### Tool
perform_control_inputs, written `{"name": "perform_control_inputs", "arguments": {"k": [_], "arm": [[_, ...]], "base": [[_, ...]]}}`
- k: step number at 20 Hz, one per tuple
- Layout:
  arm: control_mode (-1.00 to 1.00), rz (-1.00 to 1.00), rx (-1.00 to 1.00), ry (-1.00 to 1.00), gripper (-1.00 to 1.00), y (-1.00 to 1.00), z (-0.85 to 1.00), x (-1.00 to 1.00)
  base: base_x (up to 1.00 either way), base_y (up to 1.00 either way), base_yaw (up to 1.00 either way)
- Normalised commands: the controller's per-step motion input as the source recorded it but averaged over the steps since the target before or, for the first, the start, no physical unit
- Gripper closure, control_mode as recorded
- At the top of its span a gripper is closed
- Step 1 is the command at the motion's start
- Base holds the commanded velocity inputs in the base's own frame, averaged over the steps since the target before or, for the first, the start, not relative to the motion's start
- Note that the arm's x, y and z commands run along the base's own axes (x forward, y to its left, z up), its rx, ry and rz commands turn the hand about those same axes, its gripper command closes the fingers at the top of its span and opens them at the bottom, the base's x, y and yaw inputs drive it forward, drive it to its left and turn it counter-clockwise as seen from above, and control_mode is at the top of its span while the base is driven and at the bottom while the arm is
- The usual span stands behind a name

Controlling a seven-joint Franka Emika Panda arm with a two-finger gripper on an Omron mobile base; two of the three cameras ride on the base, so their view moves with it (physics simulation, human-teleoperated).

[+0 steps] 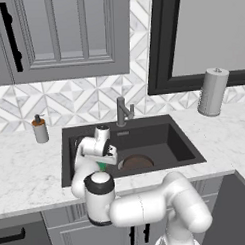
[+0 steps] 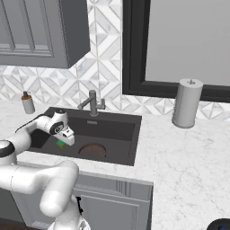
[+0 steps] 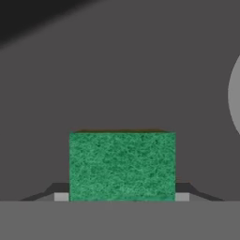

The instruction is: Pick the pan and sponge and place them into the sink. Then turn on the water.

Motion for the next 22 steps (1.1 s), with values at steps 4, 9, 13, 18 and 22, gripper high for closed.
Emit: {"name": "perform_control_inputs", "arguments": {"k": [4,9,13,18,22], "arm": [[-1.00,0.00,0.00,0.00,-1.00,-0.02,-0.13,0.00],[-1.00,0.00,0.00,0.00,-1.00,0.00,0.01,0.00],[-1.00,0.00,0.00,-0.02,-1.00,0.00,0.66,-0.11],[-1.00,0.00,0.00,-0.01,-1.00,0.00,0.99,-0.23],[-1.00,0.01,0.00,0.00,-1.00,0.00,0.93,-0.39]], "base": [[0.00,0.00,0.00],[0.00,0.00,0.00],[0.00,0.00,0.00],[0.00,0.00,0.00],[0.00,0.00,0.00]]}}
